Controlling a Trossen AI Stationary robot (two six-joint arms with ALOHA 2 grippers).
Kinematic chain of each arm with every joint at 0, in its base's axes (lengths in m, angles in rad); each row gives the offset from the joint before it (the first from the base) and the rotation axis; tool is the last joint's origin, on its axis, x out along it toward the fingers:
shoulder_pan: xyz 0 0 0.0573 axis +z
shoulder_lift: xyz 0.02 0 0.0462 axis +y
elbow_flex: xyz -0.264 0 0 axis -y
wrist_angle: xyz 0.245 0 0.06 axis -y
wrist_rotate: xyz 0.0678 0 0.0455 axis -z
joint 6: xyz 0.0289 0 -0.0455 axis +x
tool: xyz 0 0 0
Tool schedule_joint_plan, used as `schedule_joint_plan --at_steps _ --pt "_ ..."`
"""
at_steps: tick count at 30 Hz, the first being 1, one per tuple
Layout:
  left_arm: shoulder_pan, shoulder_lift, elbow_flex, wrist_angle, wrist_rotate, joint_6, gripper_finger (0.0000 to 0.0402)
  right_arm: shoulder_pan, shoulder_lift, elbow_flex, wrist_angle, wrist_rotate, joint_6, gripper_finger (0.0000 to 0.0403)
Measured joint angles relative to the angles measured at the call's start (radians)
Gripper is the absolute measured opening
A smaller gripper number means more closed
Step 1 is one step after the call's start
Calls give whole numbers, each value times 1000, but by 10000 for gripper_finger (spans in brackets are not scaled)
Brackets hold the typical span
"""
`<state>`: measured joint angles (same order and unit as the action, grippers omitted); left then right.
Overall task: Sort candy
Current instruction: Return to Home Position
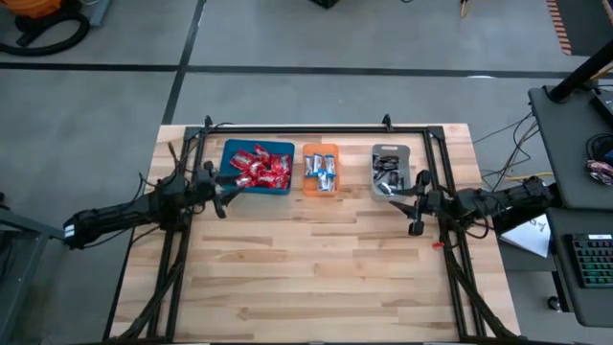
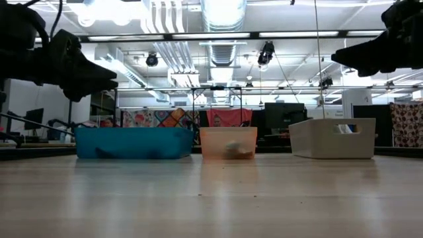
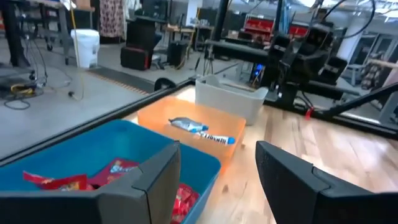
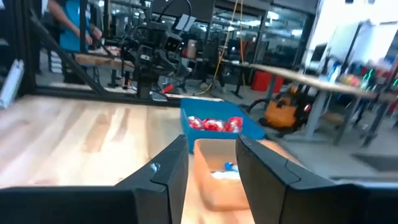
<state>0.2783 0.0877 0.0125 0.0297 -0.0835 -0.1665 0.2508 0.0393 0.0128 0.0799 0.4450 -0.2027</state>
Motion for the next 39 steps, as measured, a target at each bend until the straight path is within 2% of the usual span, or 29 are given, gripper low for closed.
schedule_joint_plan --at_steps 8,39 --pt "0 56 22 -5 -4 0 191 0 3 0 0 0 181 123" --pt "0 127 25 -1 -4 0 191 0 3 -2 0 0 185 123"
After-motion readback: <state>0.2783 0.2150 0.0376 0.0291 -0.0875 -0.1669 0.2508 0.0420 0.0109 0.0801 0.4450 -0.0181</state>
